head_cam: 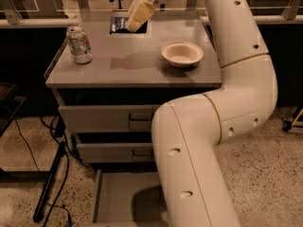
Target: Place rxbar blueberry into bottom drawer
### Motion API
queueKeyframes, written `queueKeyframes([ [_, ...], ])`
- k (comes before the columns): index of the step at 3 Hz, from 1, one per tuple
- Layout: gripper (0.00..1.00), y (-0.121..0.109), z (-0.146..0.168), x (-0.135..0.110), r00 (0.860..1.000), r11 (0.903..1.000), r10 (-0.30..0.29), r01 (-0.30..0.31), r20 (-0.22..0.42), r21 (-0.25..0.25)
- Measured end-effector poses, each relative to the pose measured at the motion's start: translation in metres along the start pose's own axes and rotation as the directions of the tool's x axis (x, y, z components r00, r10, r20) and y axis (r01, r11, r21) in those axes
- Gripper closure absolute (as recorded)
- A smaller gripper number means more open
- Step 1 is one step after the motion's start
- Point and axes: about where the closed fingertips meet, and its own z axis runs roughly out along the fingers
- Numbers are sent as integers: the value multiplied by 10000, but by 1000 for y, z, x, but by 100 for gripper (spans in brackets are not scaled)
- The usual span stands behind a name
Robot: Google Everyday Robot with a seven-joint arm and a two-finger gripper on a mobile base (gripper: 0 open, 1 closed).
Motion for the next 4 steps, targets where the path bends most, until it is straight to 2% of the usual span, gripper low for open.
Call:
queueKeyframes([
  [1,100,9,-15,-6,9983,9997,210,-204,539,-108],
  [2,100,6,-16,-14,9960,9997,205,-215,866,104],
  [3,100,-1,-9,-13,9825,9990,441,-442,1810,-34],
  [4,100,9,1,-16,9579,9946,762,-535,2767,-885],
])
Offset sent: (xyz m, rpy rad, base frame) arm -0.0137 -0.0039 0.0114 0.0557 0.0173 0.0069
